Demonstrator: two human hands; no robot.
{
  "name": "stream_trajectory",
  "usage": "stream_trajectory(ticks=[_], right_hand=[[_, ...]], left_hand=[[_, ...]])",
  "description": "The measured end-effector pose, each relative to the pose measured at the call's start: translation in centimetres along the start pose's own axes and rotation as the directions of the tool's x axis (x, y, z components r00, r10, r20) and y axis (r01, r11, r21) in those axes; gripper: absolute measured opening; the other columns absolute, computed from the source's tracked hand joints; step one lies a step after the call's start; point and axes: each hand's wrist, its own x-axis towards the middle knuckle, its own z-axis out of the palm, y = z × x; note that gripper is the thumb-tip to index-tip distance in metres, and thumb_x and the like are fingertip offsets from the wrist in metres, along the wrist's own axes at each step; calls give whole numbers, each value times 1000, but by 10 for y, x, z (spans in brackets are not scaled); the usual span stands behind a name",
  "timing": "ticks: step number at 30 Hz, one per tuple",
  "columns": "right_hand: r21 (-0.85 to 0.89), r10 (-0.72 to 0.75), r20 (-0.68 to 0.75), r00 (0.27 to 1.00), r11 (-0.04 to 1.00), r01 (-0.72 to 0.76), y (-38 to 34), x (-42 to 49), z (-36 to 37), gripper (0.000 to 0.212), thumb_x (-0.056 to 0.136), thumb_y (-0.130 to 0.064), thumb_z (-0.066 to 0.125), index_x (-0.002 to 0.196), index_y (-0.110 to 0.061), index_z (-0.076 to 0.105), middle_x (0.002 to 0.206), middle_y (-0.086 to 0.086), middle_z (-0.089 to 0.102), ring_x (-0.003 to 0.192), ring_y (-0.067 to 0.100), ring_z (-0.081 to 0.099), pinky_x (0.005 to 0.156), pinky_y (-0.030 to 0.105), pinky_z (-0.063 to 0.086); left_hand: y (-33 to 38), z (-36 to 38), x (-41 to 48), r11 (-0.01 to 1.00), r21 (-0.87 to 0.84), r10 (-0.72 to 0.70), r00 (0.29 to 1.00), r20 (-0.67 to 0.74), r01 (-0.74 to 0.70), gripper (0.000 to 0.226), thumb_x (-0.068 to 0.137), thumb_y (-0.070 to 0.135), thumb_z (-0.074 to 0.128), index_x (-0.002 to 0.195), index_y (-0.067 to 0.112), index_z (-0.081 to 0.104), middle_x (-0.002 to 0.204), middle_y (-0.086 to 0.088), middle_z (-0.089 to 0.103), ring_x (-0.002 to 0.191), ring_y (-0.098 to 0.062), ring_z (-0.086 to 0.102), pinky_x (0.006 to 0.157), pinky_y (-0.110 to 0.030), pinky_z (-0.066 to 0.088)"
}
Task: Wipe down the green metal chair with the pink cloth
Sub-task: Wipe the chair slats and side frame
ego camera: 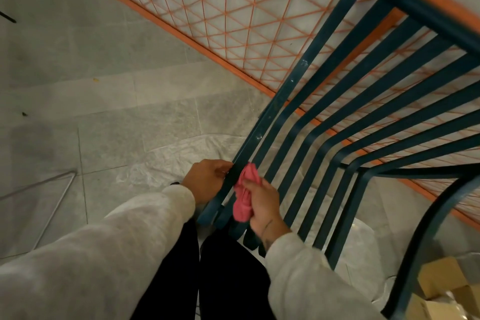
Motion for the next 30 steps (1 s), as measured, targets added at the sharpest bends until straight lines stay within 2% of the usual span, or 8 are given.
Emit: stream_trajectory(ticks=[7, 12, 16, 20, 22, 25, 29, 30], right_hand=[[-39, -199, 61, 978, 979, 202, -79, 35, -6, 23, 91, -14, 66, 110, -26, 68, 111, 5, 71, 103, 23, 67, 93, 40, 52], [8, -102, 75, 992, 995, 102, -28, 12, -2, 20, 91, -13, 65, 105, -28, 67, 107, 5, 71, 101, 23, 67, 91, 39, 54], [-72, -38, 71, 997, 997, 43, -7, -1, -14, 20, 90, -7, 65, 108, -16, 69, 97, 12, 74, 85, 24, 70, 75, 33, 56], [-173, -240, 10, 971, 956, 238, -50, 9, -30, 22, 95, -25, 60, 117, -28, 66, 86, -10, 72, 76, 8, 67, 63, 17, 53], [-395, -436, 68, 897, 814, 426, -78, 20, -29, 34, 97, -20, 58, 128, -33, 60, 109, -16, 66, 95, 4, 64, 70, 14, 53], [-610, -695, 295, 656, 391, 689, -108, 37, -18, 51, 95, -2, 55, 138, -30, 52, 137, -16, 50, 123, -1, 46, 104, 17, 41], [-691, -649, 623, 437, -194, 696, -96, 50, -14, 67, 81, 19, 56, 137, -18, 54, 147, 1, 49, 139, 14, 36, 113, 39, 36], [-674, -619, 663, 422, -247, 696, -84, 48, -14, 70, 79, 21, 55, 137, -18, 54, 148, 1, 47, 141, 18, 35, 113, 39, 34]], left_hand=[[3, -3, 10, 996, -35, -85, 996, 29, 86, 37, 90, 2, 52, 118, 21, 67, 115, 1, 71, 103, -14, 67, 99, -27, 49], [10, -8, 15, 995, -14, -100, 994, 43, 100, 33, 87, 7, 57, 112, 24, 70, 109, 3, 72, 100, -12, 66, 90, -20, 47], [16, -6, 27, 997, -23, -78, 997, 20, 78, 37, 89, 8, 58, 122, 22, 63, 123, 2, 65, 114, -14, 61, 99, -25, 45], [30, -6, 41, 997, -62, -36, 999, 38, 38, 42, 90, 6, 54, 128, 25, 58, 127, 6, 62, 115, -12, 59, 100, -25, 44], [32, -5, 46, 998, -51, -30, 998, 51, 33, 45, 89, 4, 54, 128, 25, 57, 127, 2, 63, 115, -16, 60, 104, -34, 46], [30, -3, 49, 997, -39, -64, 996, 56, 66, 52, 86, -2, 54, 129, 27, 55, 124, 0, 63, 112, -17, 60, 100, -34, 49], [24, -1, 49, 990, -77, -109, 992, 71, 114, 50, 86, 2, 59, 129, 27, 55, 115, 1, 65, 103, -15, 61, 87, -25, 51], [22, -1, 50, 990, -69, -118, 991, 69, 123, 45, 87, 5, 61, 127, 25, 57, 112, 0, 67, 101, -17, 63, 89, -28, 52]])
